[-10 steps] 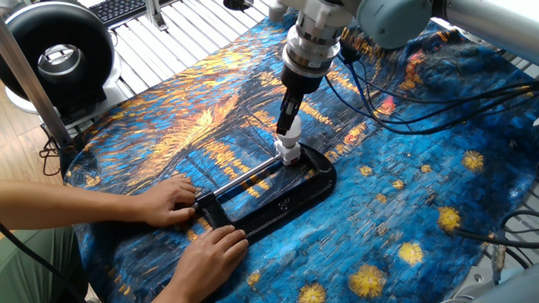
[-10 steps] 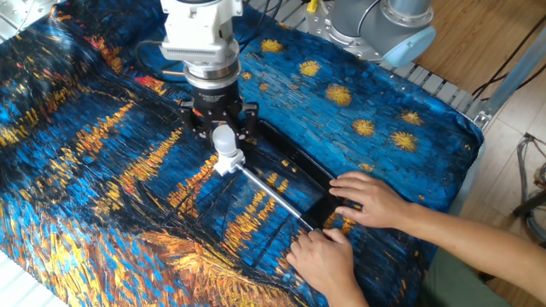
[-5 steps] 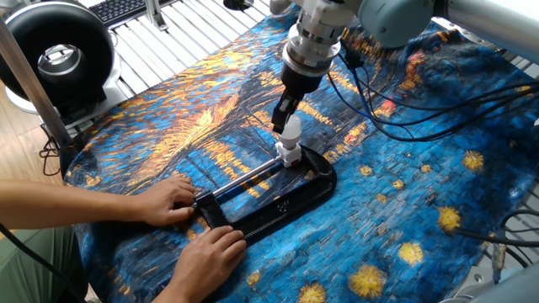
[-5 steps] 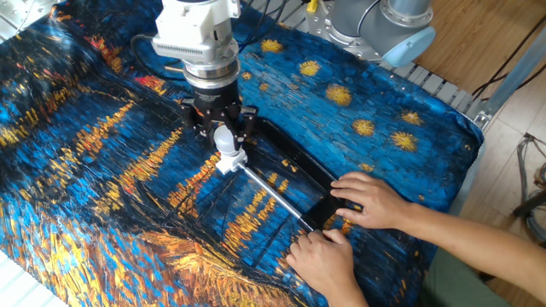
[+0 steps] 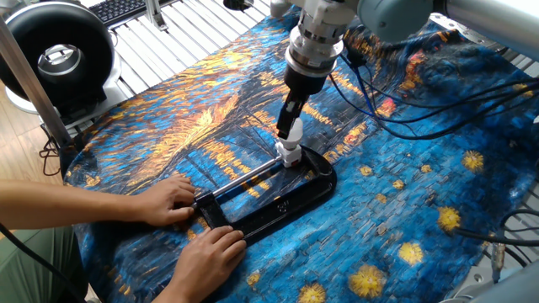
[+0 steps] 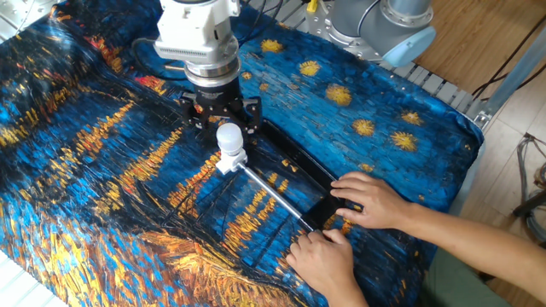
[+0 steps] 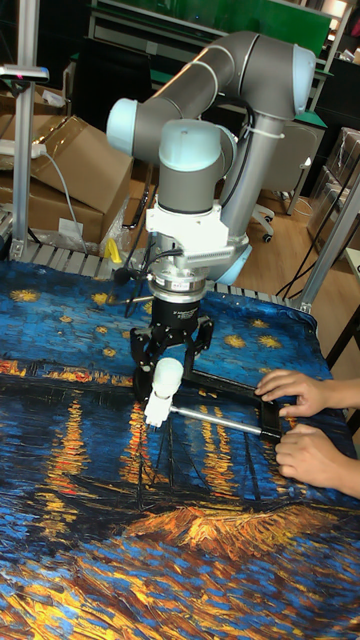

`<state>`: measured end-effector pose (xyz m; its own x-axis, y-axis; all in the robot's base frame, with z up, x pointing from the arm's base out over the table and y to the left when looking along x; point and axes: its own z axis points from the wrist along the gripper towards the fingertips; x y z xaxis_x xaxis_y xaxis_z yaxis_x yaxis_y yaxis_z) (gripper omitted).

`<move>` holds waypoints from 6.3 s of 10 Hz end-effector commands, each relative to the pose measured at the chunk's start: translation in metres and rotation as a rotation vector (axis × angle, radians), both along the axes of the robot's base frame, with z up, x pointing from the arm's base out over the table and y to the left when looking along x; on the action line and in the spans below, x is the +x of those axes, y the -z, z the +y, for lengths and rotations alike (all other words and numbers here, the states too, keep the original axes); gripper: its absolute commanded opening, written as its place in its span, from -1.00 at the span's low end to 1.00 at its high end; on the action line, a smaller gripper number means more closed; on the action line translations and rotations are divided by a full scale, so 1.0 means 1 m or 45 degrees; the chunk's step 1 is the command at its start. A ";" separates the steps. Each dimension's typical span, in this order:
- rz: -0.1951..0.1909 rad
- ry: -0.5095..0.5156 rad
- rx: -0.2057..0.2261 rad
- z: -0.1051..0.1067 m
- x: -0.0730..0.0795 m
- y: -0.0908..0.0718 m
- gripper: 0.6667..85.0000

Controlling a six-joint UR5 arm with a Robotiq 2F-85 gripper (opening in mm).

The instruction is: Install the light bulb by rotating it

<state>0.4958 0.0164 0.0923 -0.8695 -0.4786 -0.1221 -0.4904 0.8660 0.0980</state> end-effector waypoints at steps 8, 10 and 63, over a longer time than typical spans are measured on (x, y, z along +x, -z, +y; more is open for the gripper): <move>-0.029 -0.878 -0.140 0.009 -0.003 -0.012 0.76; -0.078 -1.010 -0.163 0.010 0.006 -0.012 0.76; -0.136 -1.165 -0.290 -0.007 0.006 -0.001 0.62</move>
<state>0.4977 0.0044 0.0920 -0.1518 -0.9884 0.0110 -0.9852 0.1504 -0.0824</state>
